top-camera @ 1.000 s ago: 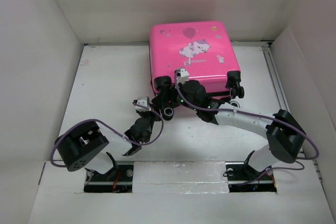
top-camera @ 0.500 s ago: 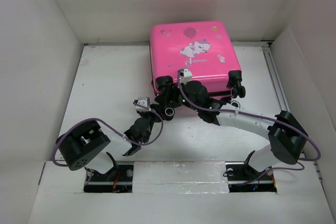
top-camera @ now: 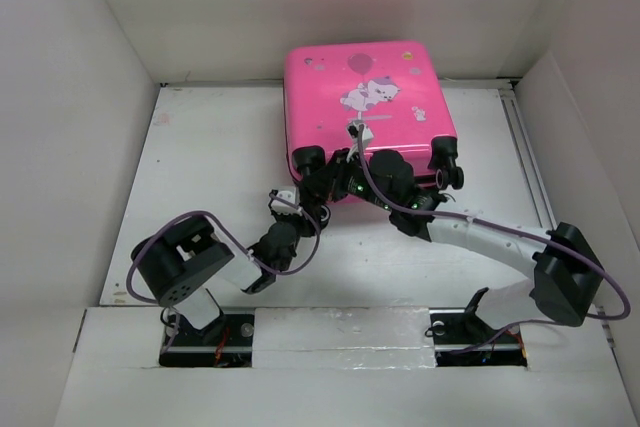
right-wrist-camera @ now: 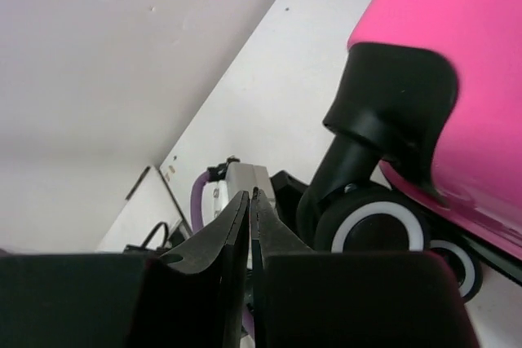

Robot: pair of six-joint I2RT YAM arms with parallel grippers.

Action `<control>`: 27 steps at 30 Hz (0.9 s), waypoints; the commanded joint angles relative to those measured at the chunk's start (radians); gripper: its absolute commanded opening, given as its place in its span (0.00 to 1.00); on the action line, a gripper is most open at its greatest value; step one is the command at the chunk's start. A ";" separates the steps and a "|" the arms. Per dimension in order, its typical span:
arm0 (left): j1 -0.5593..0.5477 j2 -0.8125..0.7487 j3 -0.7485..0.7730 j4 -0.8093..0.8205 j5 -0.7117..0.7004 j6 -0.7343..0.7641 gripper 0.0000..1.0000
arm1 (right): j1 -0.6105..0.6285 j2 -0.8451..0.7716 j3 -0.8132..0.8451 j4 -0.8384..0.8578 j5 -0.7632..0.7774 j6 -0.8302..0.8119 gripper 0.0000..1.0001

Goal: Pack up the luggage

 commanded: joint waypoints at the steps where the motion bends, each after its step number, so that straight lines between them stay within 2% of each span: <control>1: 0.005 0.003 0.027 0.524 0.026 -0.011 0.50 | 0.006 -0.017 -0.002 0.071 -0.046 0.017 0.10; 6: 0.005 -0.057 -0.001 0.512 0.001 -0.002 0.50 | 0.006 -0.008 -0.023 0.080 -0.004 0.017 0.10; 7: 0.005 -0.057 -0.022 0.503 0.001 -0.002 0.50 | 0.006 -0.017 -0.033 0.080 0.006 0.017 0.12; 9: 0.005 -0.084 -0.051 0.492 -0.040 -0.024 0.50 | 0.006 -0.039 -0.046 0.080 0.045 -0.001 0.26; 10: 0.005 -0.116 -0.070 0.492 -0.060 -0.046 0.48 | 0.006 -0.049 -0.065 0.080 0.062 -0.010 0.35; 11: 0.005 -0.140 -0.109 0.454 -0.075 -0.098 0.47 | 0.006 -0.074 -0.065 0.062 0.080 -0.035 0.51; 13: 0.005 -0.236 -0.148 0.390 -0.124 -0.161 0.45 | 0.006 -0.102 -0.095 0.040 0.132 -0.053 0.57; 16: 0.005 -0.360 -0.188 0.180 -0.140 -0.274 0.45 | 0.006 -0.137 -0.146 0.031 0.164 -0.064 0.62; 18: 0.005 -0.469 -0.177 0.027 -0.125 -0.285 0.45 | -0.005 -0.149 -0.146 0.017 0.165 -0.078 0.72; 20: -0.004 -0.549 -0.165 -0.052 -0.124 -0.295 0.44 | -0.005 -0.126 -0.108 -0.019 0.117 -0.104 0.77; 21: -0.004 -0.581 -0.150 -0.153 -0.124 -0.317 0.44 | -0.005 -0.116 -0.094 -0.030 0.108 -0.104 0.80; 24: -0.004 -0.692 -0.140 -0.224 -0.124 -0.336 0.43 | -0.005 -0.048 -0.036 -0.052 0.085 -0.113 0.85; 25: -0.004 -0.715 -0.105 -0.297 -0.124 -0.336 0.43 | -0.005 -0.002 -0.018 -0.052 0.076 -0.113 0.90; 27: 0.005 -0.775 -0.062 -0.400 -0.144 -0.358 0.43 | -0.005 0.045 0.033 -0.066 0.054 -0.122 0.93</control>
